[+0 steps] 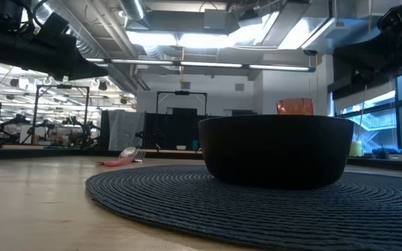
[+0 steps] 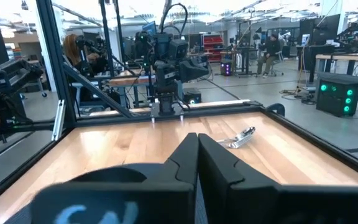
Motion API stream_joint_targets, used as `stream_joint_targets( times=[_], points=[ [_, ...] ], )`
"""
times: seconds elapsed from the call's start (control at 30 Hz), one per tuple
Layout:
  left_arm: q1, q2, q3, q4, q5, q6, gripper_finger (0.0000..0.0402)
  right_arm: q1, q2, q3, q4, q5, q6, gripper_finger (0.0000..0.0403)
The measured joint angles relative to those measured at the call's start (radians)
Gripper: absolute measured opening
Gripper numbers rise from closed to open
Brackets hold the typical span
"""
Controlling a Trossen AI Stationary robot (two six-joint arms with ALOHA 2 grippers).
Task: Pick & Place Utensil
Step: Put the red cup on the blue mat to the top right of the black bowl
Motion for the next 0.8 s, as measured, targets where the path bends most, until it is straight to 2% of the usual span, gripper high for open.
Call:
stream_joint_targets(
  times=[0.3,0.4,0.63,0.8],
  points=[
    [0.000,0.000,0.000,-0.008,0.000,-0.001,0.0006,0.000,0.010,0.000,0.188,-0.005,0.001,0.0016],
    [0.000,0.000,0.000,-0.008,0.000,-0.002,0.0004,0.000,0.036,0.001,0.260,0.041,0.029,0.0018],
    [0.000,0.000,0.000,-0.008,0.000,-0.003,0.0004,0.000,0.172,0.143,0.187,0.044,0.040,0.0019],
    [0.000,0.000,0.000,-0.014,0.000,-0.003,0.0004,0.000,0.360,0.342,-0.012,0.121,0.055,0.0019]
  ],
)
